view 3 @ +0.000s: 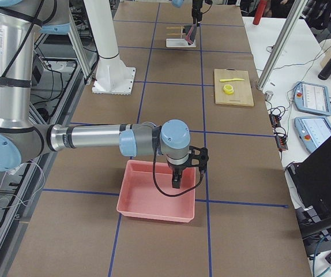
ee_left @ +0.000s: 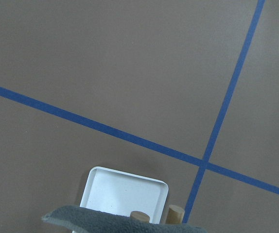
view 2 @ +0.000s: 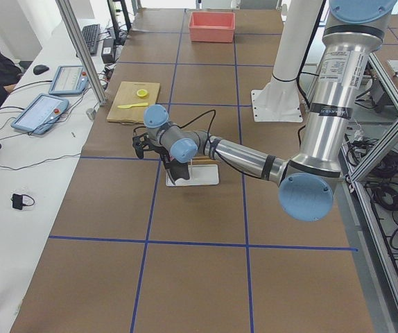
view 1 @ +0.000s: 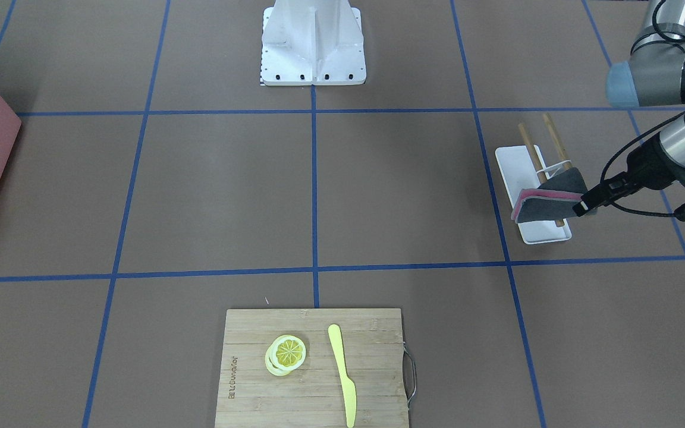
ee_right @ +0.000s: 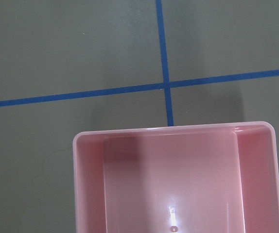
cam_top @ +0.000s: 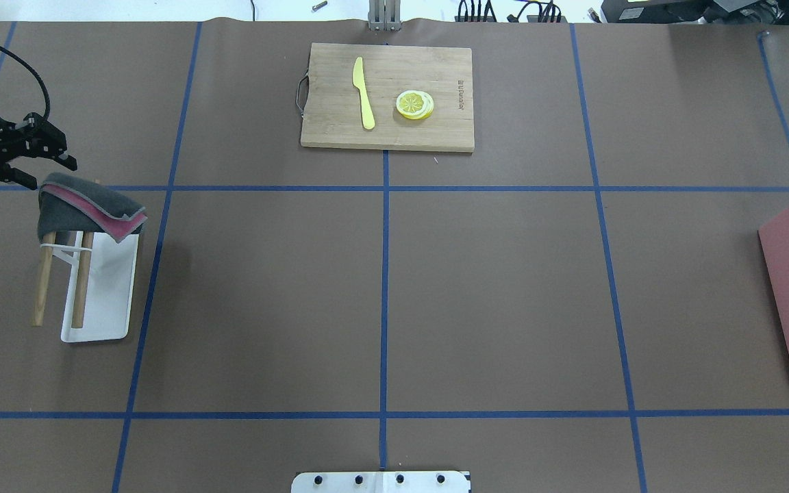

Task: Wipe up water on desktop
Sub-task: 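Grasp the gray towel with the left gripper while the right arm approaches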

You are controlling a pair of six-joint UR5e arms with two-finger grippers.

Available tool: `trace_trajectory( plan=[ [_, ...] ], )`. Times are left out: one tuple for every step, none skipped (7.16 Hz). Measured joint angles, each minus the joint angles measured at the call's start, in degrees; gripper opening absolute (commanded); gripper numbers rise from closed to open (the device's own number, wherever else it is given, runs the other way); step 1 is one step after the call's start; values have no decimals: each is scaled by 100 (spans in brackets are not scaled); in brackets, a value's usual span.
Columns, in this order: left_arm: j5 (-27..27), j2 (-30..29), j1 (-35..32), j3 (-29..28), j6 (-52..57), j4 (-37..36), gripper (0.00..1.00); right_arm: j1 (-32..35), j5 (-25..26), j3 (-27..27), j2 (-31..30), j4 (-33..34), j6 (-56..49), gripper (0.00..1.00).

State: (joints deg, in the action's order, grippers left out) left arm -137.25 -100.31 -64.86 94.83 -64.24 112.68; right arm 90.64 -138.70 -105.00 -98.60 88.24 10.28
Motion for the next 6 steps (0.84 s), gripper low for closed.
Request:
trace_trajectory(
  plan=[
    [-2,2,4,5,-1,0,37,-88,38,-162,31,-1,-2,100],
    [-5,1,6,8,1,0,32,-174,66,-275,166,-9,-10,100],
    [-13,0,6,12,4,0,17,-233,56,-363,397,-19,-22,100],
    [-29,2,3,21,5,-2,7,-370,49,-500,613,-32,-20,100],
    [-70,12,1,31,2,-6,0,-636,97,-665,761,-86,-11,100],
    [-163,26,-6,39,2,-12,0,-922,123,-766,865,-222,-7,100]
  ],
)
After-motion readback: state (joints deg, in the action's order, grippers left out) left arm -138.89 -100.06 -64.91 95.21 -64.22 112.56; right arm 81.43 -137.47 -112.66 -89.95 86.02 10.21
